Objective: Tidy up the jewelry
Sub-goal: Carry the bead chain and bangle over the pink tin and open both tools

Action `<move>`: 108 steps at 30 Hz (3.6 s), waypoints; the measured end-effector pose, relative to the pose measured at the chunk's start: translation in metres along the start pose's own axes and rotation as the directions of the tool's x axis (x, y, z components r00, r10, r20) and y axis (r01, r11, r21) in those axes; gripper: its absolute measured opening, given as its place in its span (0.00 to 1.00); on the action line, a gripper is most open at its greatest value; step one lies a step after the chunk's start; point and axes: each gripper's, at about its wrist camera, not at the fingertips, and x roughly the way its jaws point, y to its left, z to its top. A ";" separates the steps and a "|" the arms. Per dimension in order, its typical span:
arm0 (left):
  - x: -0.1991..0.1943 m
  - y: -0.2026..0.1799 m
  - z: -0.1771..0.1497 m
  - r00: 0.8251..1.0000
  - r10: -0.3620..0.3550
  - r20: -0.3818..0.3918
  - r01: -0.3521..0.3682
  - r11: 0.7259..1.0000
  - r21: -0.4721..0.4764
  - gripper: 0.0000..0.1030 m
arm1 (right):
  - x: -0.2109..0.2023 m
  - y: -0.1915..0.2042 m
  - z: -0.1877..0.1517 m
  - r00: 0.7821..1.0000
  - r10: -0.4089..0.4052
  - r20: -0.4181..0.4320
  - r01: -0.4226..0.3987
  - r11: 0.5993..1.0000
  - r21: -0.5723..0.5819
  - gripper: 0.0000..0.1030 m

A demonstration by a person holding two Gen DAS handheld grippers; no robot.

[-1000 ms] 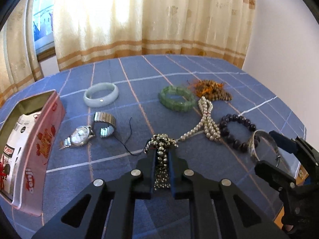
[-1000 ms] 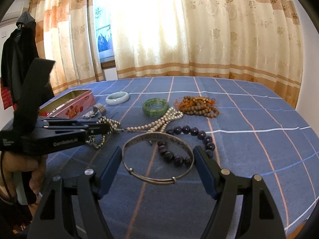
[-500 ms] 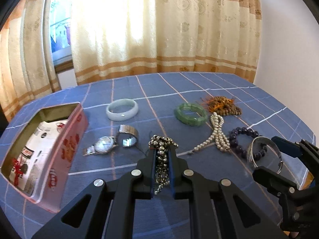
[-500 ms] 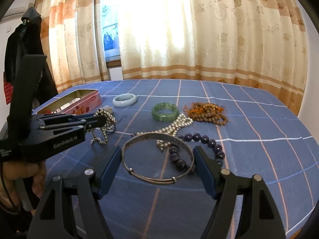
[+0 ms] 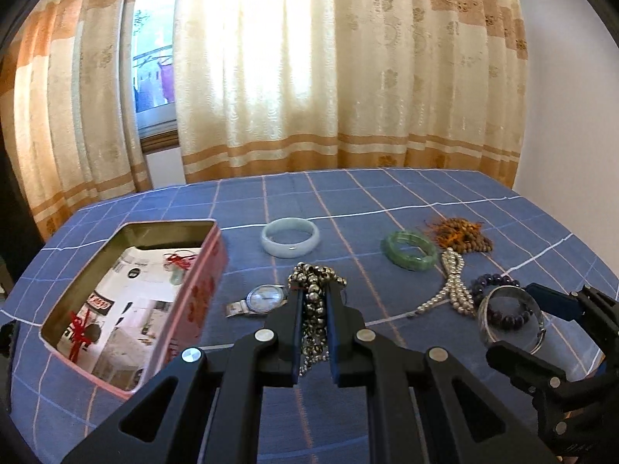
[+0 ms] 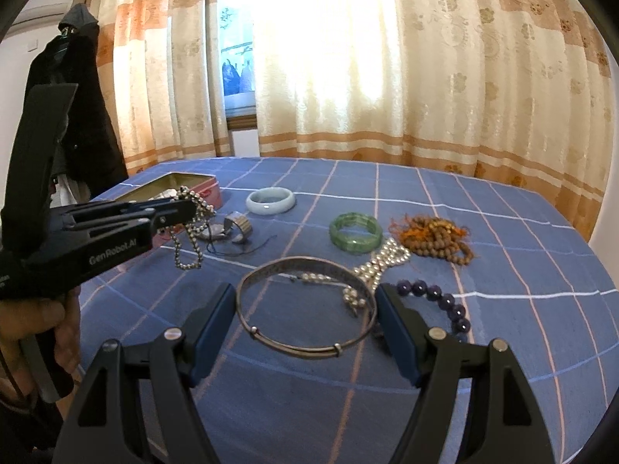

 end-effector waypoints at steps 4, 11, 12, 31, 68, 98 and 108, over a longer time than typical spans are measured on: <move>-0.003 0.008 -0.002 1.000 0.021 0.001 -0.021 1.000 -0.012 0.10 | 0.001 0.007 0.003 1.000 0.013 0.004 -0.013 1.000 -0.011 0.74; -0.007 0.021 -0.003 0.998 0.061 -0.004 -0.061 0.998 -0.028 0.10 | 0.005 0.018 0.009 0.999 0.033 0.006 -0.033 0.999 -0.034 0.74; -0.009 0.022 -0.002 0.998 0.064 -0.003 -0.064 0.998 -0.029 0.10 | 0.006 0.019 0.009 0.999 0.035 0.006 -0.035 0.999 -0.036 0.74; -0.024 0.051 0.002 0.991 0.128 0.026 -0.126 0.990 -0.058 0.10 | 0.018 0.047 0.031 0.996 0.087 0.021 -0.085 0.991 -0.102 0.74; -0.066 0.146 0.074 0.957 0.233 0.171 -0.223 0.972 -0.076 0.10 | 0.065 0.115 0.127 0.973 0.227 0.047 -0.211 0.950 -0.229 0.74; 0.005 0.164 0.009 0.973 0.224 -0.048 -0.228 0.970 -0.088 0.10 | 0.138 0.149 0.108 0.969 0.231 -0.088 -0.245 0.941 -0.234 0.74; 0.019 0.169 -0.006 0.973 0.210 -0.099 -0.220 0.970 -0.102 0.10 | 0.157 0.155 0.099 0.964 0.230 -0.135 -0.257 0.937 -0.238 0.74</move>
